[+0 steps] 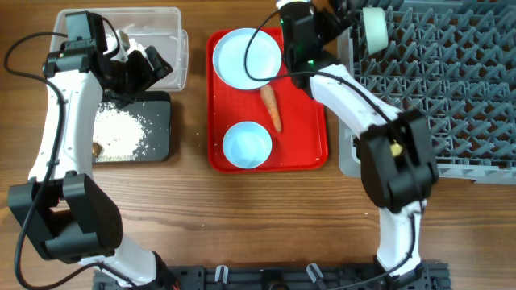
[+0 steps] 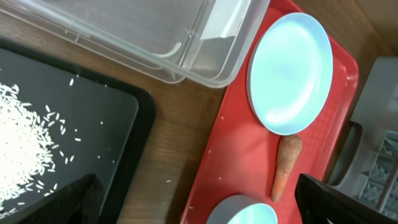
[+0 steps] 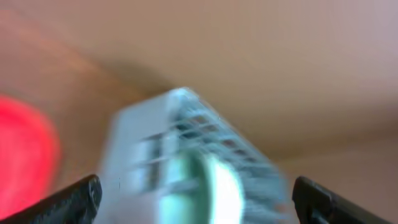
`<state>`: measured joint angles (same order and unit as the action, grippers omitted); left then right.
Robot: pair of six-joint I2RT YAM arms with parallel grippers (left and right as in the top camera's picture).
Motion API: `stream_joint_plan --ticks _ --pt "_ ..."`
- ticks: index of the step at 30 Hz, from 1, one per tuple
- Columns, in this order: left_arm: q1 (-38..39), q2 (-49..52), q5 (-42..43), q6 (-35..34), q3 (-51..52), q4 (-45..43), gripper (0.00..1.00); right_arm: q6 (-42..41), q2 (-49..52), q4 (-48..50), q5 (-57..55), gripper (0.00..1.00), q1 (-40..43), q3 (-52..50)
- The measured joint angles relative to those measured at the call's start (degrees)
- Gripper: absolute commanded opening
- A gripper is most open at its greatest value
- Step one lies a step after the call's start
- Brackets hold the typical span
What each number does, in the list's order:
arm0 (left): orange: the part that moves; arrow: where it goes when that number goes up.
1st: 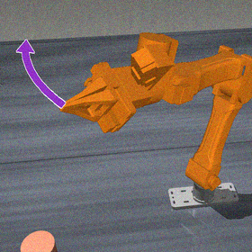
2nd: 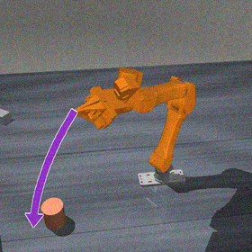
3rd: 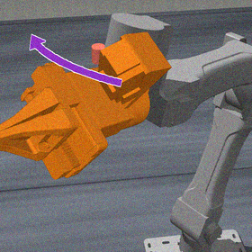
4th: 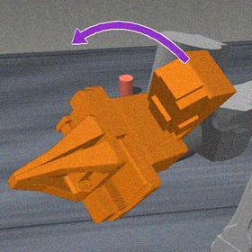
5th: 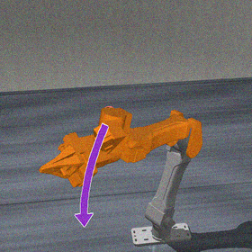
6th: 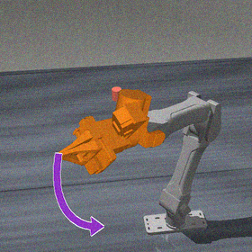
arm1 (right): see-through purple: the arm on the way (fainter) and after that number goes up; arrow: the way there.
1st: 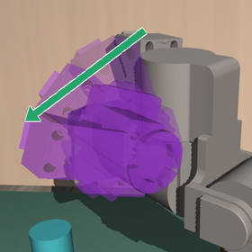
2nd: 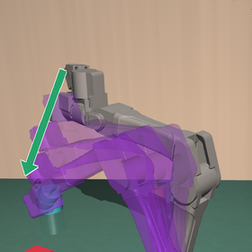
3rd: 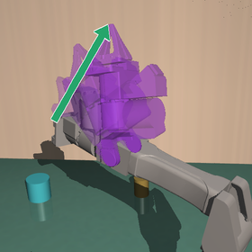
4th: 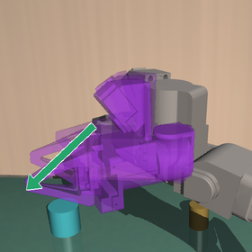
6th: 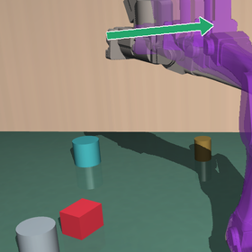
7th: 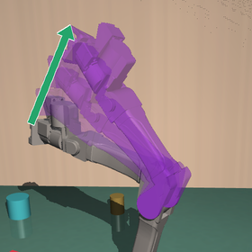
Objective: Sort waste into correct bins and load items into the dishwasher rack
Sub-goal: 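Reach right gripper to the blue bowl and grasp its rim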
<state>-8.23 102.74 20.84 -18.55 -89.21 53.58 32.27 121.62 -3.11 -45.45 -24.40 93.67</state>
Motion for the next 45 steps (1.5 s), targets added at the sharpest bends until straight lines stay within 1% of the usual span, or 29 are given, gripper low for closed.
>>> stream_joint_plan --ticks 1,2,4,8,10,12,14,16,18,20,25,29,35,36,37,38,39,41,42,45 --pt "0.0 0.0 0.0 0.0 0.0 0.0 1.00 -5.7 -2.6 -6.2 6.0 1.00 -0.2 -0.2" --pt "0.0 0.0 0.0 0.0 0.0 0.0 1.00 -9.4 -4.4 -9.9 10.3 1.00 -0.3 -0.2" --pt "0.0 0.0 0.0 0.0 0.0 0.0 1.00 -20.0 -10.2 -19.1 22.6 1.00 -0.3 -0.1" --pt "0.0 0.0 0.0 0.0 0.0 0.0 1.00 -34.3 -17.4 -33.5 45.5 1.00 -0.3 0.5" --pt "0.0 0.0 0.0 0.0 0.0 0.0 1.00 -40.2 -17.6 -37.9 53.5 0.95 -0.5 0.3" --pt "0.0 0.0 0.0 0.0 0.0 0.0 1.00 -44.6 -17.3 -40.5 58.2 0.85 -1.1 -1.9" --pt "0.0 0.0 0.0 0.0 0.0 0.0 1.00 -47.2 -16.7 -40.9 60.9 0.76 -2.0 -5.9" --pt "0.0 0.0 0.0 0.0 0.0 0.0 1.00 -48.5 -16.6 -41.0 61.9 0.70 -2.6 -10.7" --pt "0.0 0.0 0.0 0.0 0.0 0.0 1.00 -48.5 -16.3 -41.0 62.1 0.68 -2.6 -14.0" --pt "0.0 0.0 0.0 0.0 0.0 0.0 1.00 -46.9 -16.1 -40.6 61.9 0.67 -2.5 -16.4" --pt "0.0 0.0 0.0 0.0 0.0 0.0 1.00 -43.0 -16.1 -38.3 60.8 0.65 -2.5 -19.2" --pt "0.0 0.0 0.0 0.0 0.0 0.0 1.00 -41.1 -15.8 -36.4 60.0 0.62 -2.6 -21.1" --pt "0.0 0.0 0.0 0.0 0.0 0.0 1.00 -39.2 -11.7 -33.2 59.6 0.62 -4.8 -21.4" --pt "0.0 0.0 0.0 0.0 0.0 0.0 1.00 -39.0 -11.6 -32.9 59.5 0.59 -5.5 -21.4" --pt "0.0 0.0 0.0 0.0 0.0 0.0 1.00 -38.7 -11.6 -32.7 59.5 0.53 -6.2 -21.4" --pt "0.0 0.0 0.0 0.0 0.0 0.0 1.00 -38.4 -11.6 -32.6 59.5 0.47 -6.6 -21.4" --pt "0.0 0.0 0.0 0.0 0.0 0.0 1.00 -38.4 -11.6 -32.6 59.3 0.36 -7.0 -21.4" --pt "0.0 0.0 0.0 0.0 0.0 0.0 1.00 -38.1 -11.6 -32.9 59.2 0.27 -7.1 -21.4" --pt "0.0 0.0 0.0 0.0 0.0 0.0 1.00 -38.0 -11.6 -32.9 59.1 0.20 -7.0 -21.4" --pt "0.0 0.0 0.0 0.0 0.0 0.0 1.00 -37.8 -11.6 -32.9 58.9 0.13 -7.0 -21.4"
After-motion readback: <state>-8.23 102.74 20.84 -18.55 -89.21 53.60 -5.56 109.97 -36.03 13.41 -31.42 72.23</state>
